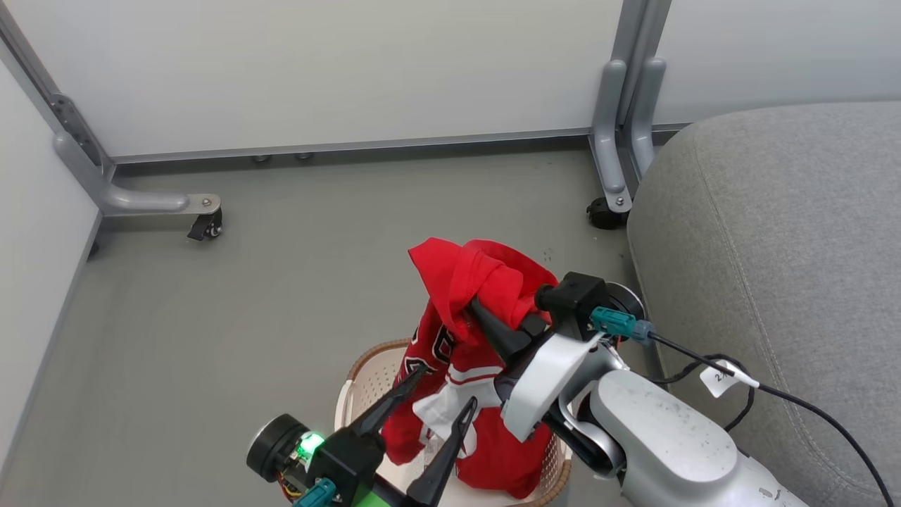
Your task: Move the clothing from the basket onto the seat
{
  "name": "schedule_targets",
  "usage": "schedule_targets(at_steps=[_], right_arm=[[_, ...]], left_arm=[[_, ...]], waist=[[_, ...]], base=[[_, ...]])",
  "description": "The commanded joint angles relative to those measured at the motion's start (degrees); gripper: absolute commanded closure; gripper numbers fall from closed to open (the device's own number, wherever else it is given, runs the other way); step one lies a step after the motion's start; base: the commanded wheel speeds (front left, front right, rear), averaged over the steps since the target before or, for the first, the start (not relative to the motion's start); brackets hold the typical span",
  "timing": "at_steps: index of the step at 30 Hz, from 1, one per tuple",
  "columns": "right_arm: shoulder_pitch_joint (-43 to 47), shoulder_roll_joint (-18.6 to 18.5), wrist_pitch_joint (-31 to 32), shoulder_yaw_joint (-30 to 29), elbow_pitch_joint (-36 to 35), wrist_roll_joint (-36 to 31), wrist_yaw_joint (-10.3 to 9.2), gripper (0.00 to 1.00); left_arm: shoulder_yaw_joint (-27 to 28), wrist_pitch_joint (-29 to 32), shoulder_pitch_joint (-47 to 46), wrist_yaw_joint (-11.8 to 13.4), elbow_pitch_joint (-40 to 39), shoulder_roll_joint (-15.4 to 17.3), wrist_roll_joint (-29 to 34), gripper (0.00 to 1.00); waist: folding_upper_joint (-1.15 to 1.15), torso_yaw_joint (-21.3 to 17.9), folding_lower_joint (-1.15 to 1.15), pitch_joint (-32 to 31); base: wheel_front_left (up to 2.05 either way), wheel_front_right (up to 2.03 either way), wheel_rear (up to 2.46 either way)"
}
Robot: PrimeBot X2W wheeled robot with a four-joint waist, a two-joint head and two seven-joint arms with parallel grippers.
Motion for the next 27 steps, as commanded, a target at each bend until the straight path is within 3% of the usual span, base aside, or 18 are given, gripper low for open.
schedule_targets(at_steps=[1,6,27], right_arm=[[0.4,-0.1,-0.1,-0.4,-0.1,-0.4,0.0,1.0],[0.1,-0.1,-0.2,-1.2,-0.4,-1.4,0.0,1.0],[0.6,-1.0,-2.0,-9.8,-1.9,-4.3,0.0,1.0]], left_arm=[[0.2,-0.2,0.8,0.5,0.1,0.5,-0.2,0.0],[0.8,-0.5,-0.2,1.0,0.1,0.9,0.0,0.0],[-0.3,0.7,-7.1,0.4,-1.8,3.7,1.0,0.0]], waist=[[0.0,-0.7,0.0,0.4],[0.0,-3.6,0.0,1.8],[0.0,-24.3,0.0,11.0]], base=[[0.0,0.0,0.0],[0.0,0.0,0.0],[0.0,0.0,0.0]])
